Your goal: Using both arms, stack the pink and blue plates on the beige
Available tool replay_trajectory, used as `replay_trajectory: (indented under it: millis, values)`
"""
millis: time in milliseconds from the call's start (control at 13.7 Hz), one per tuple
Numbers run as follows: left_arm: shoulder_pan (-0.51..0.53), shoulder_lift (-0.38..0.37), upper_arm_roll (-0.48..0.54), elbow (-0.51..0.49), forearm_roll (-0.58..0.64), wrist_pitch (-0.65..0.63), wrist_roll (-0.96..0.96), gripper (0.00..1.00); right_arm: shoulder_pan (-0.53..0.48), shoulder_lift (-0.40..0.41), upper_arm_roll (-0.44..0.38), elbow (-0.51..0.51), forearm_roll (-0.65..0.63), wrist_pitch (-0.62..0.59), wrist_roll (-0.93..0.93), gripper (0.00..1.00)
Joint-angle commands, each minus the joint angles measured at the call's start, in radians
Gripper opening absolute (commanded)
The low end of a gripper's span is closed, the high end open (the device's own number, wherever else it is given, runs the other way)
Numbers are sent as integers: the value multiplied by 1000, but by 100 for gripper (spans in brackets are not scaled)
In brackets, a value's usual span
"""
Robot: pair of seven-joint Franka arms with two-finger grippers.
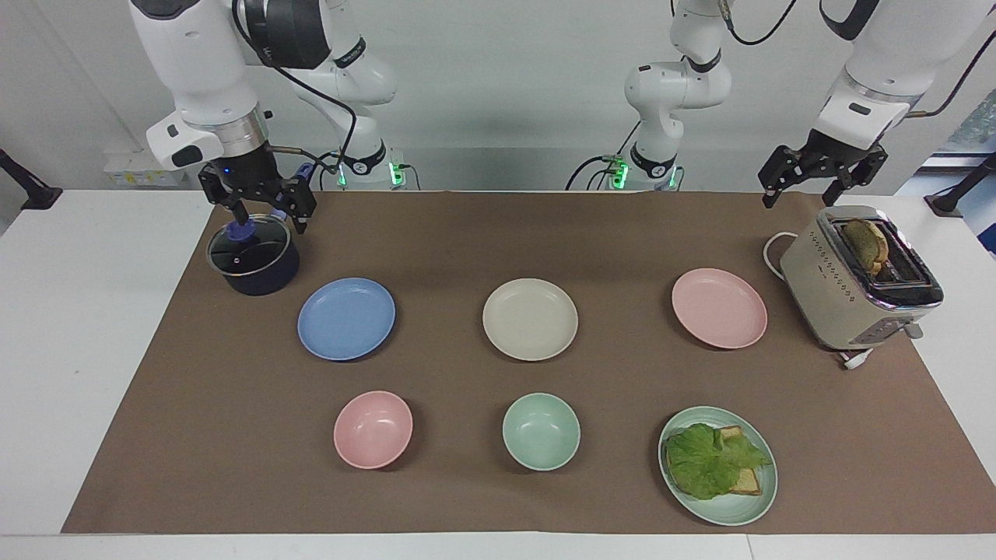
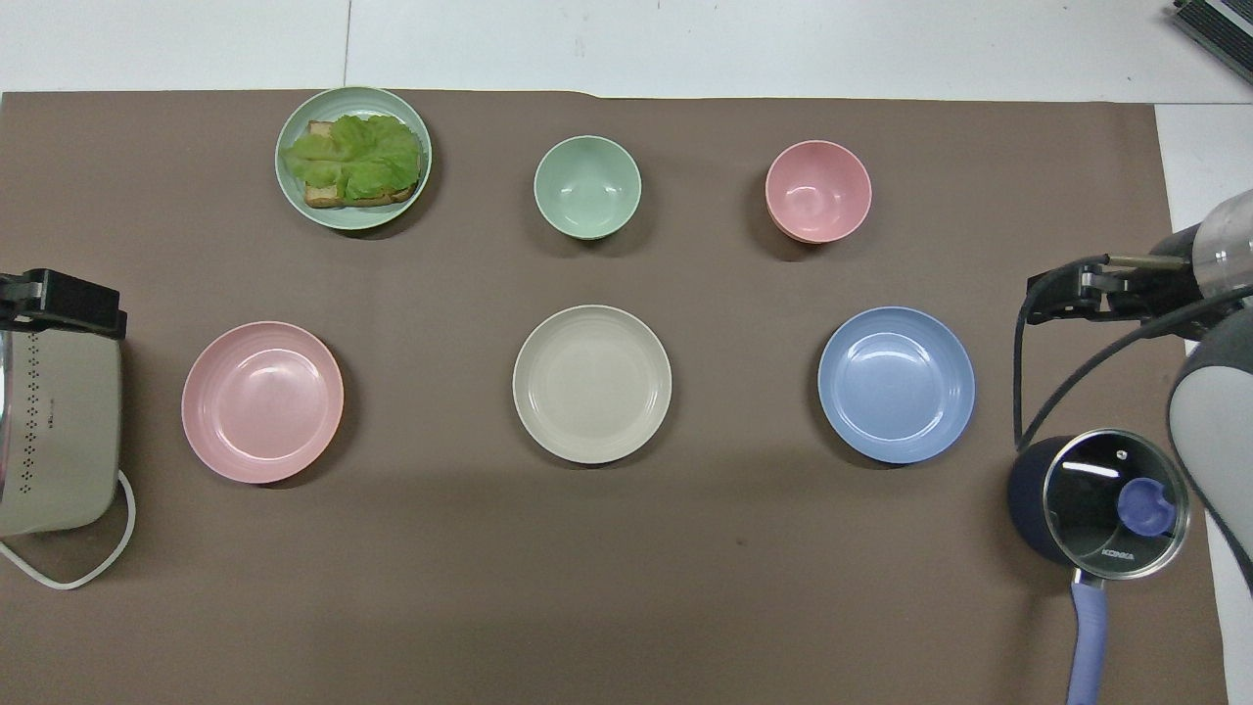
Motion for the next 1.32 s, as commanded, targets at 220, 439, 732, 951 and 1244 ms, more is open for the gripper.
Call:
replay_trajectory:
  millis: [220, 439, 732, 951, 1244]
  values:
    - [87, -77, -1, -395, 5, 219, 16, 100, -10, -23, 4, -27, 6, 16, 11, 100]
    - [131, -56, 0, -505, 5, 330, 11, 100, -10, -23, 4, -24, 6, 10, 7, 100]
    - [157, 61, 0, -590, 5, 476, -4, 100, -8, -21, 6, -23, 6, 14, 5, 100]
    - [171, 96, 0, -651, 5, 568, -50, 100, -8, -23, 6, -26, 14, 16, 5, 100]
    - [173, 87, 0, -707, 3, 605, -180, 100, -11, -23, 5, -33, 47, 49, -2, 100]
